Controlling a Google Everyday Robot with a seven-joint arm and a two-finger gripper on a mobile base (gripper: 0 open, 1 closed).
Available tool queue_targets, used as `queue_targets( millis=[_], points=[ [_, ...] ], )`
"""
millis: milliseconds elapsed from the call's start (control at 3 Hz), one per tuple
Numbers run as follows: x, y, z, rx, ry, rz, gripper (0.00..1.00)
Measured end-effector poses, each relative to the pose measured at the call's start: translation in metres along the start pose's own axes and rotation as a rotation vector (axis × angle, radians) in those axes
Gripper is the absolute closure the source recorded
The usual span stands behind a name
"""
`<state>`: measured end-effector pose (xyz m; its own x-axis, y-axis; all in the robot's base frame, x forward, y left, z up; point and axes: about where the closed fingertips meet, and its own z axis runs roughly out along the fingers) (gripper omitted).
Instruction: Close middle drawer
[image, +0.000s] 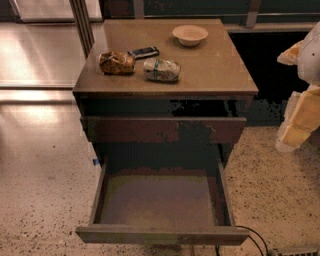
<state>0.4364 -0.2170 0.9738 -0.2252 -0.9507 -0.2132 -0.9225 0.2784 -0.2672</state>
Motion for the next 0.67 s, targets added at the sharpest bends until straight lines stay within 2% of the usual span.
queue_targets(
  millis=[333, 667],
  points=[
    [0.009, 0.009, 0.017, 0.006, -0.024, 0.024, 0.00],
    [0.017, 0.023, 0.055, -0.036, -0.075, 0.043, 0.00]
  ],
)
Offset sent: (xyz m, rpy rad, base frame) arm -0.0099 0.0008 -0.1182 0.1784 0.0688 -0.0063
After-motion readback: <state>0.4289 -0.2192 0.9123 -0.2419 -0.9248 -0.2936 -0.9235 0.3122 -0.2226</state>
